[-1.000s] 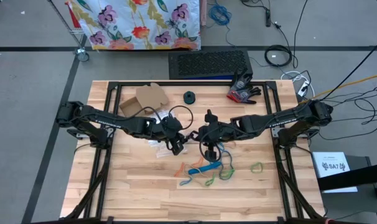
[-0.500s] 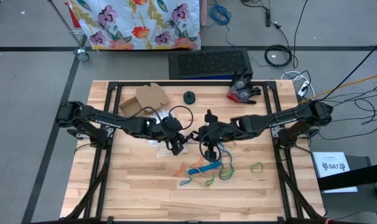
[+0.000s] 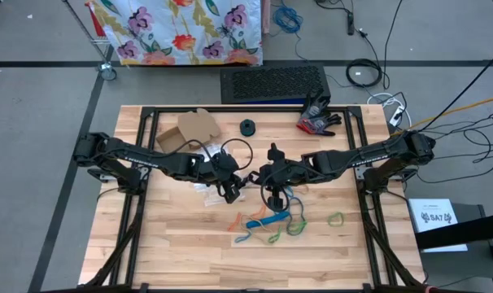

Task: Sort rubber bands
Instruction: Put the black rubber band into the transparent zip bag

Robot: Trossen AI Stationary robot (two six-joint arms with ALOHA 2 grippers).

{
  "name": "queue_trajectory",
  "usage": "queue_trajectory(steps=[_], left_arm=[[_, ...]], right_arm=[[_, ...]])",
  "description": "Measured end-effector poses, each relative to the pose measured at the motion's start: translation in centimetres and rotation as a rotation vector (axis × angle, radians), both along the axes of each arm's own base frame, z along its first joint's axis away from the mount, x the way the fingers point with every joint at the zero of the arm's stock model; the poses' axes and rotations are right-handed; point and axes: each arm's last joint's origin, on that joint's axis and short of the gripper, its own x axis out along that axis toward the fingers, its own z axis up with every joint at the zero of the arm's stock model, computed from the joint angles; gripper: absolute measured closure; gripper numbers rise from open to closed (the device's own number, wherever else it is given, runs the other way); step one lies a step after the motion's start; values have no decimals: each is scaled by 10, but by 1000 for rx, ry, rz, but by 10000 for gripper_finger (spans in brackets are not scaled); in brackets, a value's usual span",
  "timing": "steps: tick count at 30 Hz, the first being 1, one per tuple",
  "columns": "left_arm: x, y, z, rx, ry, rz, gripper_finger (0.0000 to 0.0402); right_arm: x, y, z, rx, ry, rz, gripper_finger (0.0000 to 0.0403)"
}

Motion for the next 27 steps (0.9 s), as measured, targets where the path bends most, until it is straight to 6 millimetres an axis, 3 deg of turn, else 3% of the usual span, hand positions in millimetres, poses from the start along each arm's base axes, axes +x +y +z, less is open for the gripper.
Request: queue_trajectory(steps=[10, 21, 27], left_arm=[[4, 2, 4, -6, -62, 8, 401], [7, 2, 7, -20, -101, 6, 401], [7, 5, 7, -25, -101, 11, 401]], right_arm=[[19, -5, 9, 4, -197, -5, 399], [40, -8, -46, 49, 14, 1, 399], [38, -11, -55, 29, 90, -43, 399]])
